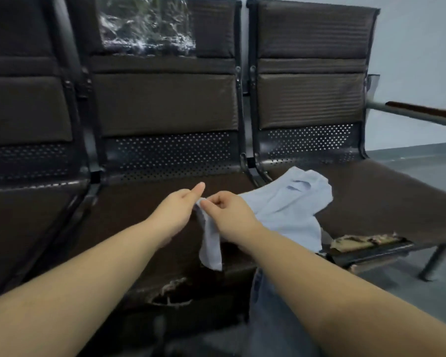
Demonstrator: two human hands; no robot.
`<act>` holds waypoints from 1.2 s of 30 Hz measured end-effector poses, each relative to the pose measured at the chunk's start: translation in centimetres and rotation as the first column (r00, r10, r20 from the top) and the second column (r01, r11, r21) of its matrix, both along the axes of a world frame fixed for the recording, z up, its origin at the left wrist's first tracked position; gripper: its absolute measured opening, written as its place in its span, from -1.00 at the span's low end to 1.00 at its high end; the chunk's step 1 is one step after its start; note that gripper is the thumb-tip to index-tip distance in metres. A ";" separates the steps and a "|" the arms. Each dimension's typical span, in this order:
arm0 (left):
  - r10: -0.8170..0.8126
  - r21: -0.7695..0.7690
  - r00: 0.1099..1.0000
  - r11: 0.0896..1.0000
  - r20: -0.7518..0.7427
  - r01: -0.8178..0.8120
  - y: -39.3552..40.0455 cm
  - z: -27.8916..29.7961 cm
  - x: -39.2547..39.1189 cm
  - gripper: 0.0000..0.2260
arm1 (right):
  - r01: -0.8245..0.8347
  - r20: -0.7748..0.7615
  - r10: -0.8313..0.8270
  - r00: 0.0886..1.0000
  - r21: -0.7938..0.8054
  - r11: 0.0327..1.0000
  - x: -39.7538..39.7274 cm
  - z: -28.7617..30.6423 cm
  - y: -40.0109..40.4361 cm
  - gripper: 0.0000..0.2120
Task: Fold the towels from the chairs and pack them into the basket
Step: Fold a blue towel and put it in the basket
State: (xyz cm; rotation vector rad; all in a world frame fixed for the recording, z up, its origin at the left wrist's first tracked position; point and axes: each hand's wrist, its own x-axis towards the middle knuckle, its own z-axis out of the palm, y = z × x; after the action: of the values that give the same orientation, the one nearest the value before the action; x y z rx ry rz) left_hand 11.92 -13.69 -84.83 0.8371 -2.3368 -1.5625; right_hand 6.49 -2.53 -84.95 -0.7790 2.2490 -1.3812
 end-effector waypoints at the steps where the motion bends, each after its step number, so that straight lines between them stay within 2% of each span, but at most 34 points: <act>1: 0.022 -0.007 1.000 1.000 -0.003 -0.022 -1.5 0.1 2.0 -0.66 | -0.052 0.033 0.052 0.998 -0.003 0.999 1.4 0.1 -1.5 -0.85; 5: 0.133 0.029 0.991 0.991 -0.014 -0.132 -6.2 -0.4 8.7 -0.63 | -0.227 0.126 0.228 0.965 -0.026 0.974 6.7 -0.6 -6.4 -0.83; 7: 0.175 0.105 0.985 0.979 -0.011 -0.173 -7.7 -1.5 11.2 -0.66 | -0.301 0.145 0.297 0.944 0.005 0.953 8.5 -1.5 -7.9 -0.80; 10: 0.228 0.231 0.974 0.947 0.009 -0.223 -8.9 -3.4 12.7 -0.57 | -0.344 0.187 0.335 0.923 0.016 0.939 9.5 -3.0 -8.9 -0.79; 12: 0.202 0.195 0.978 0.959 0.045 -0.207 -9.3 -4.1 12.5 -0.52 | -0.253 0.187 0.238 0.953 0.059 0.966 8.7 -3.7 -9.0 -0.82; 13: 0.171 0.175 0.983 0.968 0.065 -0.180 -9.4 -4.3 12.2 -0.50 | -0.149 0.144 0.133 0.981 0.103 0.984 7.6 -4.3 -9.0 -0.82; 15: 0.069 0.163 0.991 0.983 0.117 -0.088 -9.9 -4.5 11.8 -0.50 | 0.093 0.105 -0.112 0.988 0.174 0.980 5.0 -5.4 -8.9 -0.70; 18: -0.150 0.227 0.970 0.968 0.194 0.104 -10.3 -4.7 11.5 -0.50 | 0.341 0.339 -0.383 0.859 0.180 0.923 1.7 -6.0 -9.0 -0.38; 20: -0.293 0.317 0.936 0.922 0.193 0.223 -10.2 -4.6 11.3 -0.53 | 0.377 0.477 -0.420 0.772 0.187 0.907 0.3 -6.6 -9.3 -0.31; 24: -0.477 0.485 0.849 0.812 0.230 0.325 -10.0 -3.9 10.9 -0.60 | 0.263 0.491 -0.277 0.826 0.099 0.960 0.2 -7.5 -9.7 -0.65; 26: -0.447 0.516 0.858 0.813 0.254 0.272 -10.2 -3.5 10.8 -0.74 | 0.181 0.523 -0.183 0.832 0.056 0.982 1.1 -7.3 -10.2 -0.78; 27: -0.362 0.525 0.895 0.831 0.261 0.183 -10.4 -3.5 10.6 -0.83 | 0.120 0.515 -0.133 0.847 0.058 0.991 1.7 -7.2 -10.6 -0.81; 28: -0.243 0.525 0.932 0.848 0.269 0.070 -10.8 -3.7 10.6 -0.87 | 0.062 0.508 -0.086 0.857 0.064 0.996 2.6 -7.2 -10.9 -0.82; 29: -0.118 0.531 0.954 0.846 0.277 -0.050 -11.3 -4.1 10.5 -0.81 | 0.013 0.522 -0.041 0.852 0.058 0.998 3.5 -7.1 -11.2 -0.78; 31: 0.055 0.564 0.957 0.797 0.286 -0.214 -12.0 -4.9 10.4 -0.70 | -0.081 0.622 0.062 0.780 0.002 0.997 6.1 -6.7 -11.4 -0.66; 33: 0.116 0.582 0.953 0.769 0.279 -0.264 -12.0 -5.4 10.4 -0.70 | -0.235 0.675 0.198 0.711 -0.039 0.971 8.6 -6.0 -11.0 -0.55; 34: 0.126 0.555 0.955 0.790 0.270 -0.261 -12.0 -5.6 10.4 -0.73 | -0.320 0.677 0.262 0.688 -0.040 0.946 9.7 -5.5 -10.7 -0.54; 36: 0.100 0.404 0.960 0.892 0.261 -0.202 -12.0 -6.3 10.4 -0.75 | -0.440 0.653 0.340 0.676 -0.012 0.898 11.1 -5.1 -10.3 -0.57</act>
State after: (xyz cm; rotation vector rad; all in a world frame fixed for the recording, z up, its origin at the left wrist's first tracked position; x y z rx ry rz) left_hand 22.37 -25.69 -91.14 1.3336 -2.0252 -2.0384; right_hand 17.60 -12.82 -90.01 -0.5688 1.5040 -1.0399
